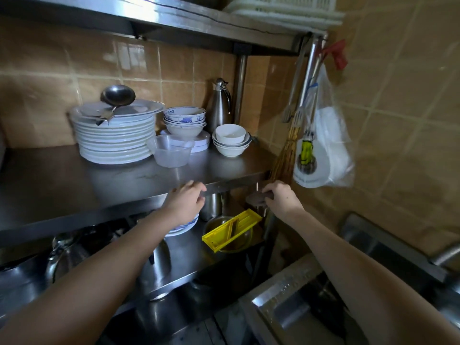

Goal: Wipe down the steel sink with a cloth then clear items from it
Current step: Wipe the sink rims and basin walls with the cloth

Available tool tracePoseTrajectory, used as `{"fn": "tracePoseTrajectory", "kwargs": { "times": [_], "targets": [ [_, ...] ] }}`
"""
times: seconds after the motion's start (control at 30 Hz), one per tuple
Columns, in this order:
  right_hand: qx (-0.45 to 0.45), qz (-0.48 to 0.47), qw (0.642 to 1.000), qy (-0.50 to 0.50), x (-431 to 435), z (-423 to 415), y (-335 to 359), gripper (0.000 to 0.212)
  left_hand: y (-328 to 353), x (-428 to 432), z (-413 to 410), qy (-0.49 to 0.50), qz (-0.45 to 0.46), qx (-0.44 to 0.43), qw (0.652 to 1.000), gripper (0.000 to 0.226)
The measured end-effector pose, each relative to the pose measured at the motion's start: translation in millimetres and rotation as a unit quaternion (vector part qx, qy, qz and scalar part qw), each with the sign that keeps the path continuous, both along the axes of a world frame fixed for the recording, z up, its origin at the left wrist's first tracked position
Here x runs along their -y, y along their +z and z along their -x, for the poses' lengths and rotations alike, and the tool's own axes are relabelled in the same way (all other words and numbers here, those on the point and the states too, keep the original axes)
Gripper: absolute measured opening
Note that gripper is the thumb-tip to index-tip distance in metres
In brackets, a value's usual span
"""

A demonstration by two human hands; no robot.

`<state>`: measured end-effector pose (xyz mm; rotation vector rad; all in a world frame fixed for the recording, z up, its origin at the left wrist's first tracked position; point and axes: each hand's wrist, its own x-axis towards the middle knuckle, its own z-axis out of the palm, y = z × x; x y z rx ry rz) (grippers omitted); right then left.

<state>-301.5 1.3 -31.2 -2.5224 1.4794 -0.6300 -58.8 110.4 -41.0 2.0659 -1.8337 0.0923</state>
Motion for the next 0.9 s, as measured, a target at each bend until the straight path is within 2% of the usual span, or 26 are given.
{"fn": "tracePoseTrajectory", "kwargs": {
  "times": [0.13, 0.23, 0.33, 0.53, 0.9],
  "targets": [
    [0.013, -0.004, 1.0, -0.011, -29.1, 27.9, -11.9, 0.024, -17.2, -17.2, 19.6, -0.006, -0.01, 0.013, 1.0, 0.027],
    [0.017, -0.016, 1.0, -0.017, -46.0, 47.3, -23.3, 0.022, -32.4, -29.4, 34.8, -0.004, 0.005, 0.063, 0.998, 0.023],
    [0.011, -0.035, 0.999, -0.019, -59.0, 64.3, -40.6, 0.023, -54.9, -39.0, 52.8, -0.013, -0.022, 0.096, 0.995, 0.028],
    [0.016, -0.076, 0.997, -0.028, -73.8, 89.3, -86.5, 0.023, -99.5, -48.8, 79.3, -0.02, -0.089, 0.014, 0.996, 0.033],
    [0.013, -0.141, 0.989, -0.03, -85.1, 105.9, -172.0, 0.021, -175.9, -49.2, 125.4, -0.006, -0.158, -0.043, 0.986, 0.034]
  ]
}}
